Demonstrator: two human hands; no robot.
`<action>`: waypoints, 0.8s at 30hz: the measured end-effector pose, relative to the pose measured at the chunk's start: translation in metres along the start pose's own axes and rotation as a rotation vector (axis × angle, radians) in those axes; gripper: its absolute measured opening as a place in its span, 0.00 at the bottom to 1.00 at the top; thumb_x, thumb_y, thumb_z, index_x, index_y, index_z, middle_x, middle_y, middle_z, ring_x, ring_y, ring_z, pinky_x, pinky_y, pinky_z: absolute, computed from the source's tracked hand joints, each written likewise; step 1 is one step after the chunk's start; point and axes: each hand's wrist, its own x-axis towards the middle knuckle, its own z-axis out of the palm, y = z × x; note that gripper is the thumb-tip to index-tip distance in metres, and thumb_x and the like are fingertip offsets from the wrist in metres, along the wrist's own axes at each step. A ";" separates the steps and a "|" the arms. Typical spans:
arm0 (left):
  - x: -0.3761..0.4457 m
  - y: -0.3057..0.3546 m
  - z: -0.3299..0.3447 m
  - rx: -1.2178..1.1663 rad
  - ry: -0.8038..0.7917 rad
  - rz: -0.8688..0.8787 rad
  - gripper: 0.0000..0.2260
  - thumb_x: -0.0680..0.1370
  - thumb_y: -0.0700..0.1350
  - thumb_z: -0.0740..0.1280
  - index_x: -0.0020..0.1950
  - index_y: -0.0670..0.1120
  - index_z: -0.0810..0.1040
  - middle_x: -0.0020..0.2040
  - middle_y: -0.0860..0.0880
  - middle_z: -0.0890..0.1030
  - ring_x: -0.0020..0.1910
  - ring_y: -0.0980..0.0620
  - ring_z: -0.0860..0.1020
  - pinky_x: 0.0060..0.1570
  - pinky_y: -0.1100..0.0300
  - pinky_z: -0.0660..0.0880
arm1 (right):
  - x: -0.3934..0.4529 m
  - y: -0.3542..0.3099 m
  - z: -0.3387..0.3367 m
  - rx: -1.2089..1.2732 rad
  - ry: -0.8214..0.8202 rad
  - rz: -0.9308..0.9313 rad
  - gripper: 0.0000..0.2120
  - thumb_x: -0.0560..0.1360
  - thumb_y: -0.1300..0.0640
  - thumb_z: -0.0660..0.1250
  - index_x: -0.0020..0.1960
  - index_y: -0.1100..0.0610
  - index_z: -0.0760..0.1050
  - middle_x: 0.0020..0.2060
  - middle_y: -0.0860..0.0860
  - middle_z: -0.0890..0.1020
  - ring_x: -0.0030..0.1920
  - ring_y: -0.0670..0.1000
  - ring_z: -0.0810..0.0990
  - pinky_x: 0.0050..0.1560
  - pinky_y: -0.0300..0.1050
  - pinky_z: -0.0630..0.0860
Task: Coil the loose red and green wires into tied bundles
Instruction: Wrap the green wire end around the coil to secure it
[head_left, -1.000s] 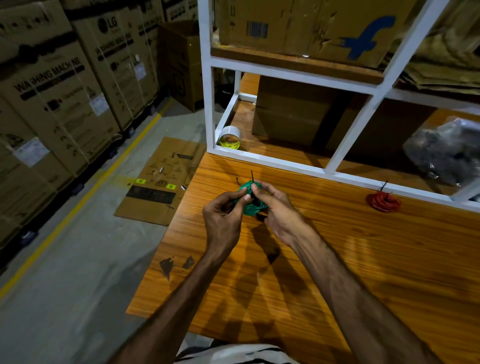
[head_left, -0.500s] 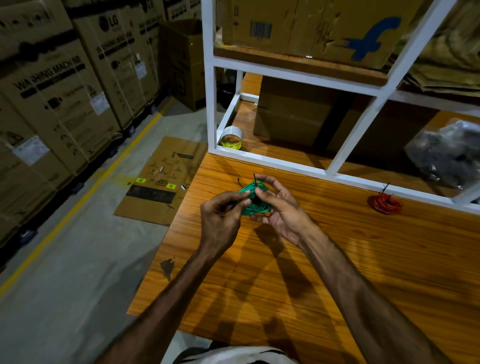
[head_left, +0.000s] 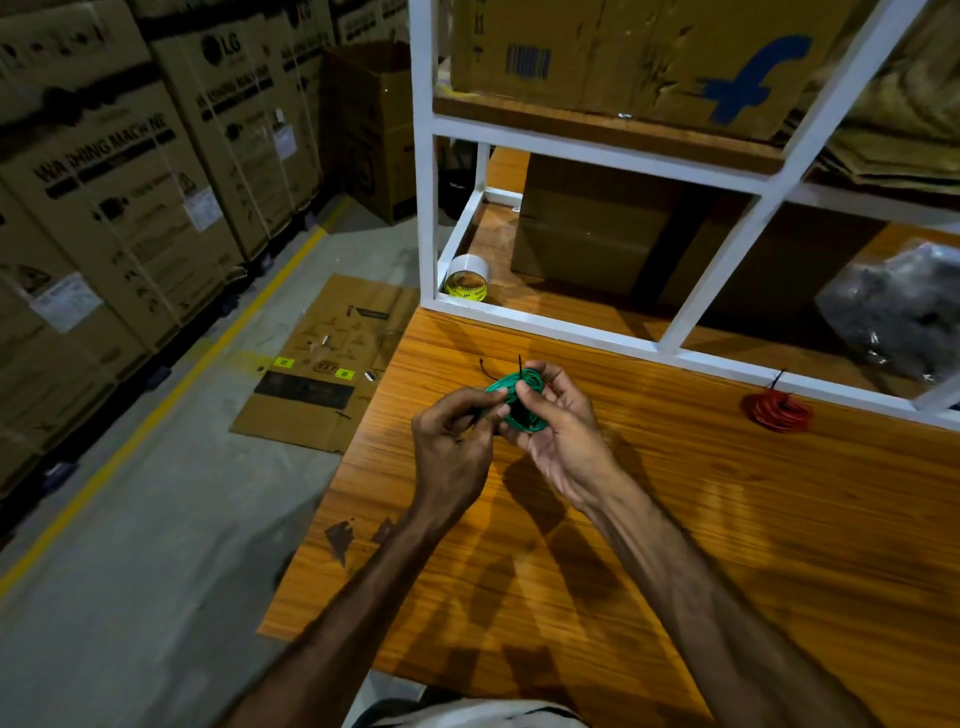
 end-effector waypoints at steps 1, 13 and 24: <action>0.000 0.001 0.000 -0.001 -0.001 -0.004 0.06 0.76 0.32 0.73 0.52 0.38 0.84 0.49 0.46 0.86 0.52 0.48 0.85 0.51 0.45 0.83 | 0.001 0.000 0.000 -0.004 0.006 -0.004 0.12 0.80 0.69 0.64 0.61 0.57 0.72 0.60 0.59 0.79 0.56 0.56 0.82 0.45 0.49 0.84; 0.004 0.003 0.007 -0.156 0.071 -0.203 0.17 0.71 0.29 0.75 0.56 0.39 0.75 0.55 0.44 0.80 0.56 0.53 0.81 0.57 0.50 0.81 | 0.002 0.005 0.001 0.077 0.068 -0.048 0.13 0.80 0.73 0.63 0.58 0.58 0.73 0.57 0.62 0.77 0.55 0.59 0.82 0.42 0.44 0.84; 0.007 -0.001 0.003 -0.108 -0.165 -0.245 0.16 0.74 0.33 0.75 0.60 0.40 0.78 0.57 0.46 0.83 0.59 0.50 0.82 0.55 0.51 0.82 | 0.004 0.007 -0.006 0.059 0.104 -0.040 0.14 0.80 0.71 0.64 0.63 0.58 0.72 0.59 0.63 0.79 0.55 0.58 0.84 0.46 0.46 0.85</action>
